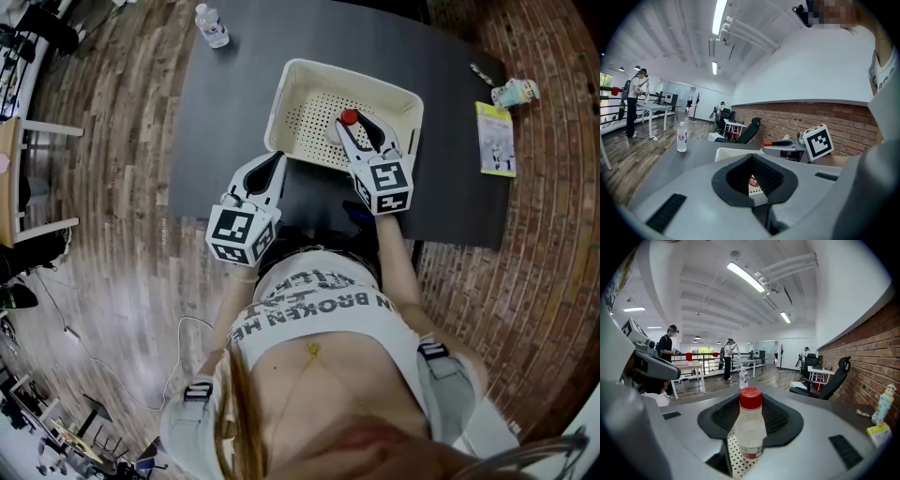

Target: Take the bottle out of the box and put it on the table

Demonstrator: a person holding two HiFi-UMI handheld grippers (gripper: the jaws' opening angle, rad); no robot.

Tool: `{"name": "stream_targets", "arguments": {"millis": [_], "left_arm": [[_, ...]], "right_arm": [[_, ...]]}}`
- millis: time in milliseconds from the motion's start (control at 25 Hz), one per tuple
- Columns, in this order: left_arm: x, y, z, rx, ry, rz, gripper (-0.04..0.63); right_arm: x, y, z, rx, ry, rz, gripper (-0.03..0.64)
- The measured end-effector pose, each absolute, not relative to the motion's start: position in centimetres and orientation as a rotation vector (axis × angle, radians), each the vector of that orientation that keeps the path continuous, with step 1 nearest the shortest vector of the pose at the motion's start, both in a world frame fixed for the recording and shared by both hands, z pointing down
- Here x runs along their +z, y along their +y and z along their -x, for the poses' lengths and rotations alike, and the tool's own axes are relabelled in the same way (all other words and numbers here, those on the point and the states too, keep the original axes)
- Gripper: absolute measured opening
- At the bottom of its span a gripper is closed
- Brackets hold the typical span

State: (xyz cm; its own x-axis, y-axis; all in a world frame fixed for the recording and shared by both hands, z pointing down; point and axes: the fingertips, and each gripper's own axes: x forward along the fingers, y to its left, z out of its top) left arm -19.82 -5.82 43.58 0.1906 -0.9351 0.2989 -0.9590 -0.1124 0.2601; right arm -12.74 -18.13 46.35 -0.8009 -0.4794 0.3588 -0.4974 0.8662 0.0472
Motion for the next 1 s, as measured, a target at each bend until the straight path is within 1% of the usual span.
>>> {"name": "stream_targets", "arguments": {"millis": [1000], "left_arm": [[44.4,-5.4,17.5,0.117,-1.681,-2.156,0.005]], "right_arm": [[38.5,-16.4,12.1,0.015,-2.73,-0.694,0.141]]}}
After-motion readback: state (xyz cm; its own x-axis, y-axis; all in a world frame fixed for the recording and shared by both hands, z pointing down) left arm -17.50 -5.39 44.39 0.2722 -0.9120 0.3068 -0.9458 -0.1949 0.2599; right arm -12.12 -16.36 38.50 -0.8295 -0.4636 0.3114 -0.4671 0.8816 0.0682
